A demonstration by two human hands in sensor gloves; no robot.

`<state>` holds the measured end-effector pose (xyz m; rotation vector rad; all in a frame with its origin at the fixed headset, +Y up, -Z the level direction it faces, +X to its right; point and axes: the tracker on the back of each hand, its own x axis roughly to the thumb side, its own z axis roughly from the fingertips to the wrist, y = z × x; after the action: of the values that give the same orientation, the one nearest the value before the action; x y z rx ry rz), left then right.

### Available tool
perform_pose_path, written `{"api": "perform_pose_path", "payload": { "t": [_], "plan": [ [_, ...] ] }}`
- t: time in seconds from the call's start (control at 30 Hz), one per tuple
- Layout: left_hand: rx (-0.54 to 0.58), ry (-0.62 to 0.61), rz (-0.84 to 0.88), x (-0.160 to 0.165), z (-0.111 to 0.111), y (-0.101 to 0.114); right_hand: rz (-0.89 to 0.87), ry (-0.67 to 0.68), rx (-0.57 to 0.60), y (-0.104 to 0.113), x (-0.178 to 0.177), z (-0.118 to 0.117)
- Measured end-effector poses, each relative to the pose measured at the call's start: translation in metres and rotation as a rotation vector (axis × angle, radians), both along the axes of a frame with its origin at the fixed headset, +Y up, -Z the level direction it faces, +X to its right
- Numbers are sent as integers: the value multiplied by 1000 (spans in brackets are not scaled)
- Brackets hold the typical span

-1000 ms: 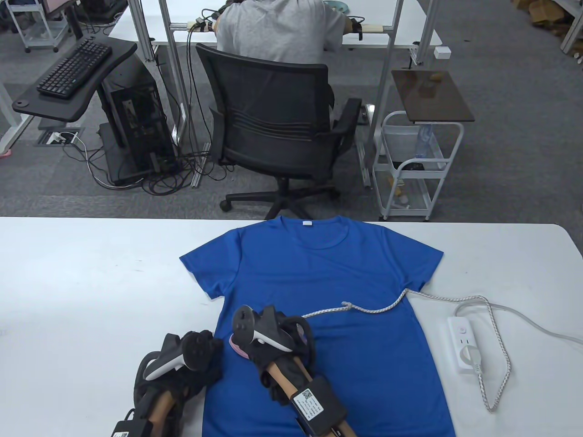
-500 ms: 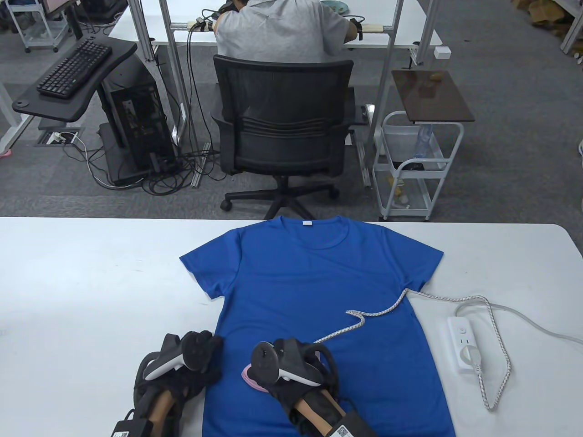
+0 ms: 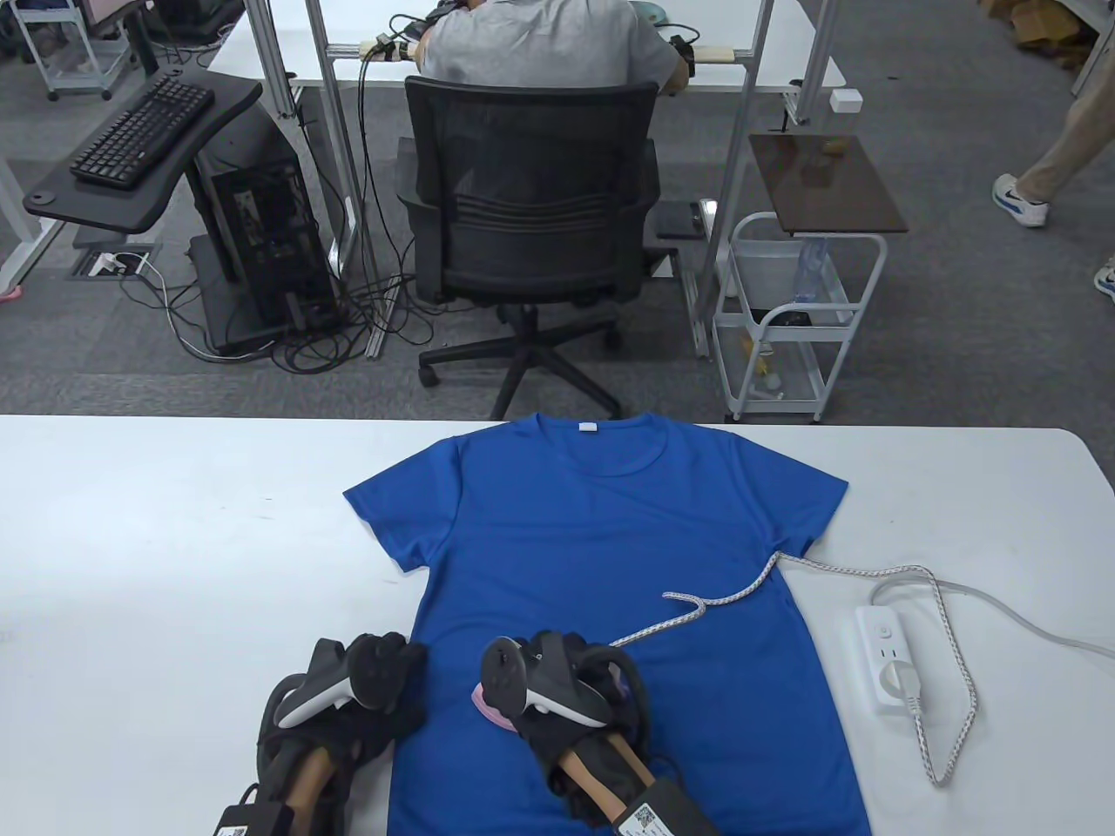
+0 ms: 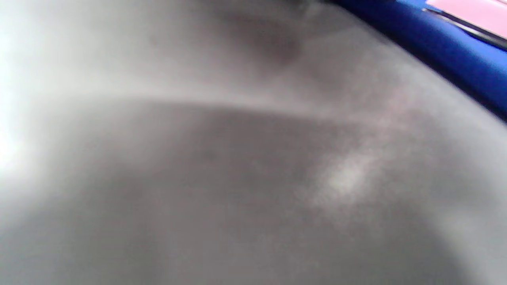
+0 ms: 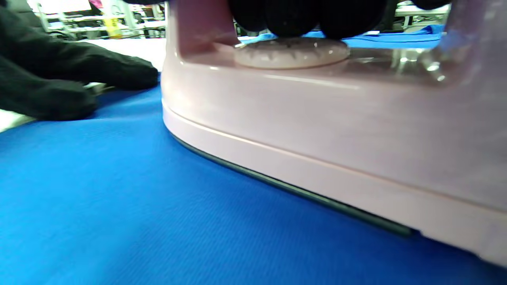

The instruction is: Iron t-shirt with electric iron on table

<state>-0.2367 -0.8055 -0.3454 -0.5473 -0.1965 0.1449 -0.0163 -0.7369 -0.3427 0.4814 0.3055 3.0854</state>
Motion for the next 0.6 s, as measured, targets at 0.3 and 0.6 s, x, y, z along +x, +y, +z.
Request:
{"api": "perform_pose_path", "payload": {
  "t": [0.3,0.6],
  "plan": [
    [-10,2,23,0,0,0,-43,-164,31,-2,9,-44],
    [-12,12,24,0,0,-3,-56,-180,47,-6,13,-51]
  ]
}}
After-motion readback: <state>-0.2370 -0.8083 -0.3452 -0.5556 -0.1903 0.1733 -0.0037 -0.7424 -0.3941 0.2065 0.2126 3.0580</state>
